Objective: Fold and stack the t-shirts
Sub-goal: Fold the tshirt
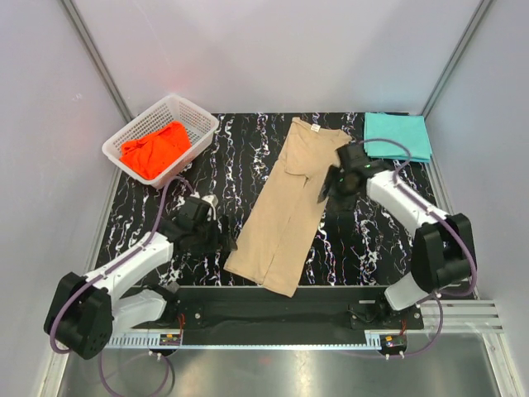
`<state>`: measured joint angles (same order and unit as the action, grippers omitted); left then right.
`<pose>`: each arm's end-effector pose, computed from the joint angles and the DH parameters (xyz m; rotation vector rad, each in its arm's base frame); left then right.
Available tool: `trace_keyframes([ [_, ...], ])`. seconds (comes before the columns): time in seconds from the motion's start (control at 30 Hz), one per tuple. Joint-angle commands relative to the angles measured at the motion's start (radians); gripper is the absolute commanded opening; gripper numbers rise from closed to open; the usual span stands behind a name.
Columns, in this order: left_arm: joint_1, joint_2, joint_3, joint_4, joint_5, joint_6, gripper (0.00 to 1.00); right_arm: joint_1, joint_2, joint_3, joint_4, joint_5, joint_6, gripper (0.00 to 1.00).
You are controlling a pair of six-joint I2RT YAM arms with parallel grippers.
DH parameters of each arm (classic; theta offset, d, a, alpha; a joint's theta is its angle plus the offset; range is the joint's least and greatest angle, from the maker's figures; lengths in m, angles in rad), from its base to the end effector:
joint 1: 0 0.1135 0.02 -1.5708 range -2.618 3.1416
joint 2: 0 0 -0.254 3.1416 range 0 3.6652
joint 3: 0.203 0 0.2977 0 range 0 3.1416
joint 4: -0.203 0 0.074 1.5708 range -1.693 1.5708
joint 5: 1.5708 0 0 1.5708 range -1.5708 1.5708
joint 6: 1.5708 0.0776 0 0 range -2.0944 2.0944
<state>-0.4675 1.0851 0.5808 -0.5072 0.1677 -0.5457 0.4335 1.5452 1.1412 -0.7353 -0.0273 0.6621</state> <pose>0.2312 -0.1312 0.1222 -0.0400 2.6757 -0.5694 0.3336 0.1567 0.1703 0.3073 2.7492 0.3480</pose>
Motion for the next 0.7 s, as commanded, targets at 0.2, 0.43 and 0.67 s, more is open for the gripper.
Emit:
trace_keyframes([
  [0.2, -0.106, 0.024, -0.058, 0.09, -0.108, -0.057, 0.84, -0.403, 0.3, 0.281, 0.287, -0.38, -0.168, 0.66],
  [0.43, -0.129, 0.074, -0.093, 0.136, -0.102, -0.072, 0.79, -0.515, 0.565, 0.524, 0.293, -0.442, -0.203, 0.65],
  [0.67, -0.131, 0.128, -0.078, 0.119, -0.114, -0.083, 0.53, -0.53, 0.771, 0.767, 0.275, -0.464, -0.222, 0.66],
])
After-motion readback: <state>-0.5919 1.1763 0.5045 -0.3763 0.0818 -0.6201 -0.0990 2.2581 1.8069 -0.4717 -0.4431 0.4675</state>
